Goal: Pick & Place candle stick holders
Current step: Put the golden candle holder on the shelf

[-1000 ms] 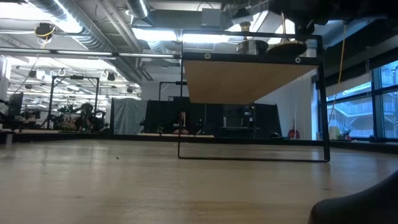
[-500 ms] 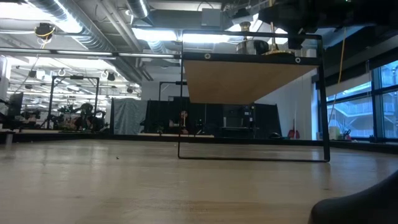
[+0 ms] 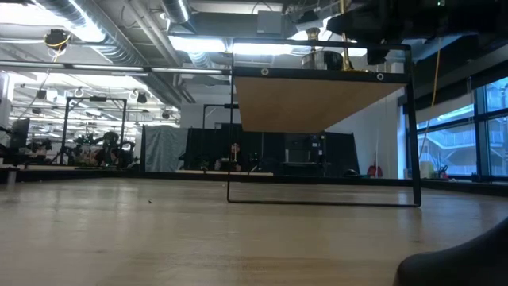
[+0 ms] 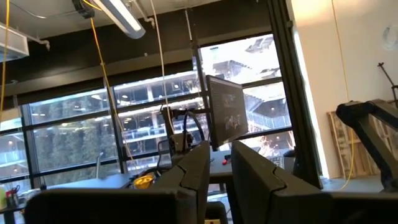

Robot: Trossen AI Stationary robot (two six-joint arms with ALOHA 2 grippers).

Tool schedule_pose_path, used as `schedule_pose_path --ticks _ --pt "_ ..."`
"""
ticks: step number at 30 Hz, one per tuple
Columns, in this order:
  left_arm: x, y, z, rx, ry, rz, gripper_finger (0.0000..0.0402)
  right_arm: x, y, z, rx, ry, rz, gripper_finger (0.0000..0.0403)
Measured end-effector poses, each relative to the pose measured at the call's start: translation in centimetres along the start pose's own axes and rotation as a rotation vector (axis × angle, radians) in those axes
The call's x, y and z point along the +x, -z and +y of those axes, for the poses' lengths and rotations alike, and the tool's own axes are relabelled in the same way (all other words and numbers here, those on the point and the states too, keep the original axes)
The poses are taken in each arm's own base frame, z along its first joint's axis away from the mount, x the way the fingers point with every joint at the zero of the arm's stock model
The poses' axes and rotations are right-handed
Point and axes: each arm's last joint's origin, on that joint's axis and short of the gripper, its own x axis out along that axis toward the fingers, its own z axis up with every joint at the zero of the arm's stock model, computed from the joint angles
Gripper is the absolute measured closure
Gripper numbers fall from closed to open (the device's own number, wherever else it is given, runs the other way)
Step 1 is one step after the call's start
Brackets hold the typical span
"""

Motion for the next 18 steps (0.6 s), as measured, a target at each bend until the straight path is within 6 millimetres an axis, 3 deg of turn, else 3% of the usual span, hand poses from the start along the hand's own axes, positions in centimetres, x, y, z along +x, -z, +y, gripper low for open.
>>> schedule_pose_path --ticks 18 --pt "0.01 0.01 -0.01 0.001 0.001 0.002 0.0341 0.60 0.49 0.21 0.001 0.010 -0.012 0.0388"
